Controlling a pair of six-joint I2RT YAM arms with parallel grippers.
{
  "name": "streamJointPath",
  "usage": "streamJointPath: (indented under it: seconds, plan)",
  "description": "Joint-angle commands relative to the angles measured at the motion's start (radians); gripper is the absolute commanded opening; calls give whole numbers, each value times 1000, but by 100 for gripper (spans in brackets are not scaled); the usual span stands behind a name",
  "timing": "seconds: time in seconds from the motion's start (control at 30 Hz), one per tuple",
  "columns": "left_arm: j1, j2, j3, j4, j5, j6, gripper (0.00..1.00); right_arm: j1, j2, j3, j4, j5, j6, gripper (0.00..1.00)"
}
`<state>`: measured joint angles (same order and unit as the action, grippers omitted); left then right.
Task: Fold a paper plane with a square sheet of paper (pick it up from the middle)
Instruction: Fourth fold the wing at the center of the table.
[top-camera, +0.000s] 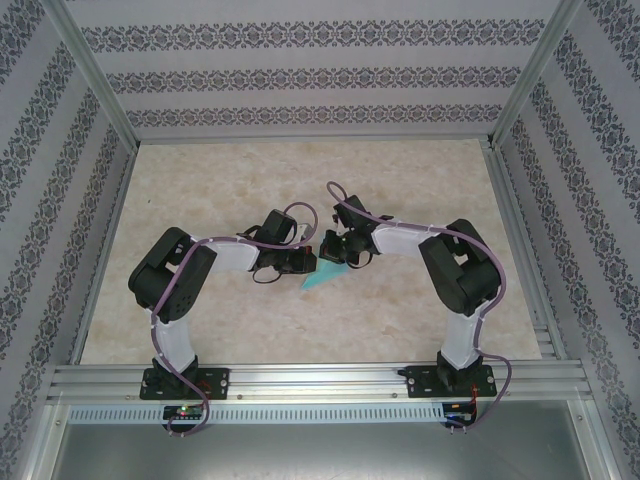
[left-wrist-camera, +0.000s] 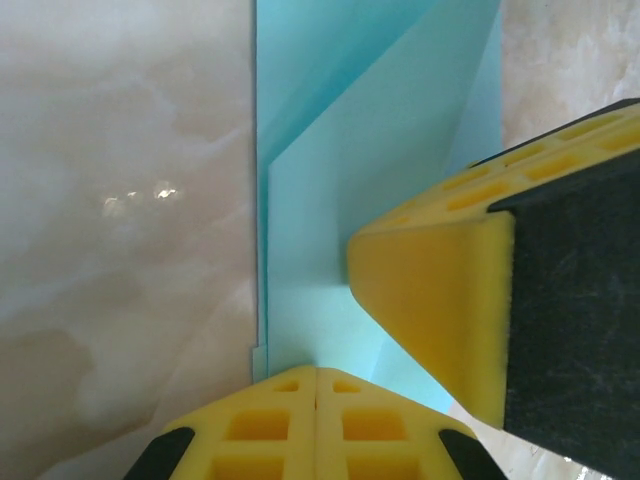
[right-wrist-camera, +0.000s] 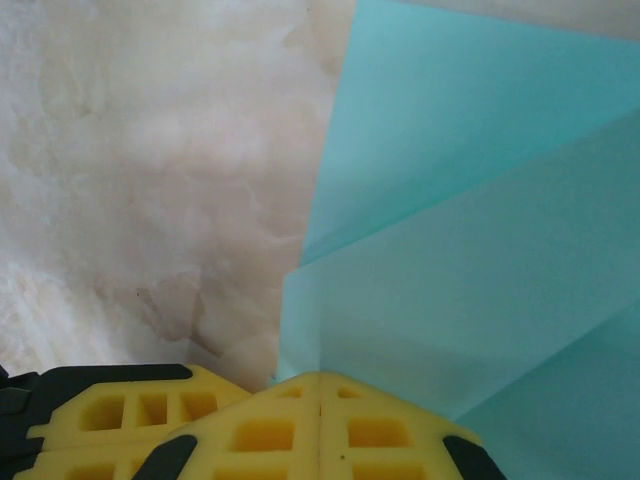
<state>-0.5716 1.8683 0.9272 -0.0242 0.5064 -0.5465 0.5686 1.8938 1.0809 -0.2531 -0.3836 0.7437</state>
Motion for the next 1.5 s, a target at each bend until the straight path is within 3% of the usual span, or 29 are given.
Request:
streamJointPath:
  seconds: [0.0,0.4,0.63,0.77,0.93,1.27,1.47]
  plan:
    - [-7,53,-10,-109,-67,20,4,-23,14,-20,2,39,-43,0]
    - [-7,59,-15,-148,-86,4,1,-84,38,-22,21,72,-93,0]
    - [-7,59,-7,-157,-101,-6,0,-87,-16,-50,101,-17,-95,0]
    - [-7,66,-6,-155,-108,-21,0,-75,-27,-127,263,-123,-6,0]
    - [-7,74,-9,-147,-111,-30,0,-42,-22,-187,349,-133,35,0]
    - [-7,75,-6,-157,-114,-30,0,-5,-25,-187,275,-117,-18,0]
    - [-7,76,-8,-172,-119,-26,0,-71,-16,-183,230,-61,-60,0]
